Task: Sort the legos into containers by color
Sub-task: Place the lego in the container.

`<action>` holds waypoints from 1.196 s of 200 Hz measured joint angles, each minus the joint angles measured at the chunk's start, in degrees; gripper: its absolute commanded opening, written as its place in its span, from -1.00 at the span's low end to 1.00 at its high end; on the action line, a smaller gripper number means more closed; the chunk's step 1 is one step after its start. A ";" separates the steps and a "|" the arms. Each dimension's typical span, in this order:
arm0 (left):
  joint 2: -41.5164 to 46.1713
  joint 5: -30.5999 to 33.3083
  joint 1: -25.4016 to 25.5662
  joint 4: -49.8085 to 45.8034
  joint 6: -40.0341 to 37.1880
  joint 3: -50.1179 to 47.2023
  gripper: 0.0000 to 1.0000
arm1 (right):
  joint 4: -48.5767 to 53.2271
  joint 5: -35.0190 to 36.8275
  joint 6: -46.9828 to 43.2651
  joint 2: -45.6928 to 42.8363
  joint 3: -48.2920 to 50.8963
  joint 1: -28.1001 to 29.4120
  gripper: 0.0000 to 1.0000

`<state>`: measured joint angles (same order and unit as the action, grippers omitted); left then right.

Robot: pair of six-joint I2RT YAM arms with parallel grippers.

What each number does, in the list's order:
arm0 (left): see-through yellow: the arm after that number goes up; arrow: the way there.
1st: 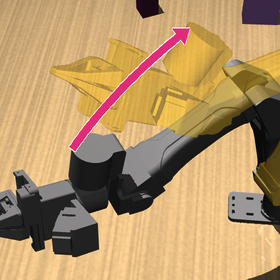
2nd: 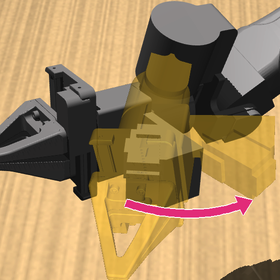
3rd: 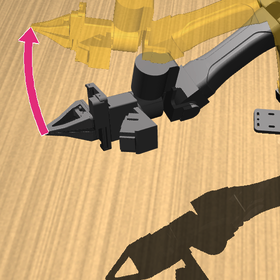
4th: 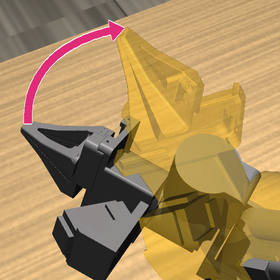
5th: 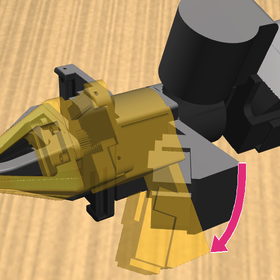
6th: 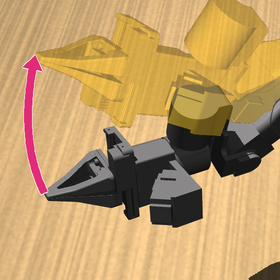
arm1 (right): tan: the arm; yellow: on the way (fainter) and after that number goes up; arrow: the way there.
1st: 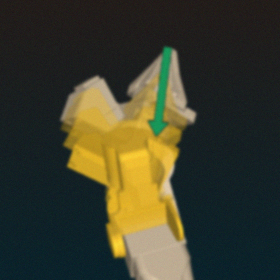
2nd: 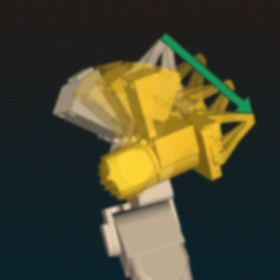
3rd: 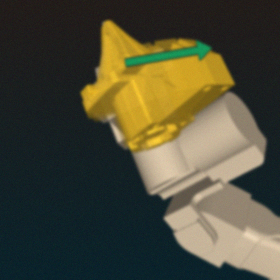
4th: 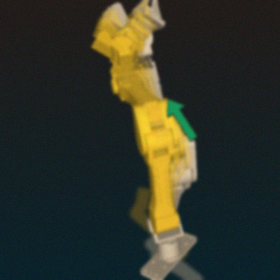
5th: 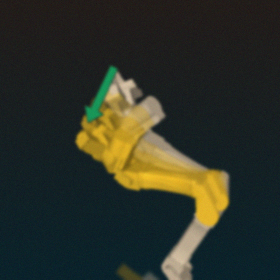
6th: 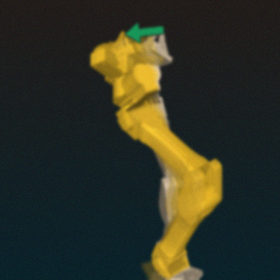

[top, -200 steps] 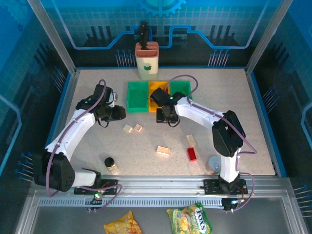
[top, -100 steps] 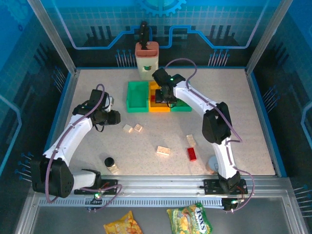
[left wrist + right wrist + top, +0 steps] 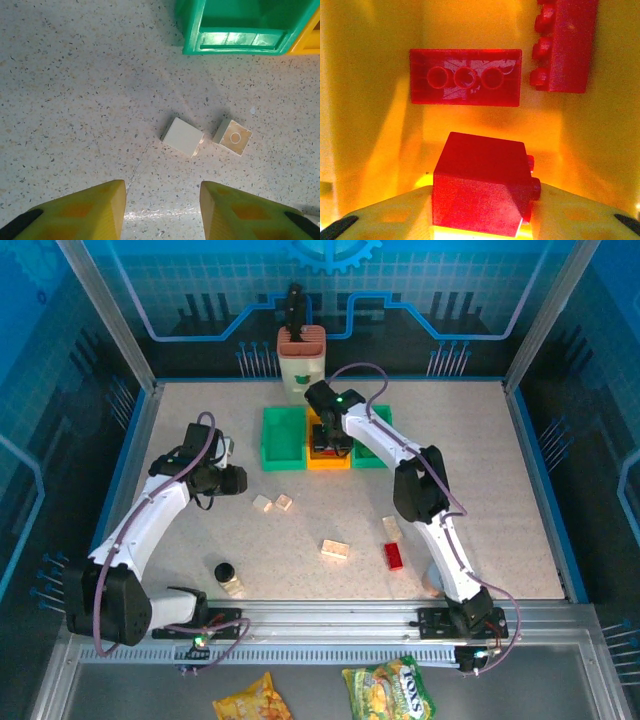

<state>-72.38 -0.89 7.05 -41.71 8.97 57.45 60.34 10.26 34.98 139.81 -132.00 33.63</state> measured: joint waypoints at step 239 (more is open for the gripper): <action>0.00 -0.44 -0.48 0.02 -0.11 -0.24 -0.12 | 1.07 1.70 -0.74 -15.58 13.88 -0.11 0.08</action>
<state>-72.38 -1.32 6.57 -41.69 8.86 57.21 61.41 11.97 34.24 124.22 -118.13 33.52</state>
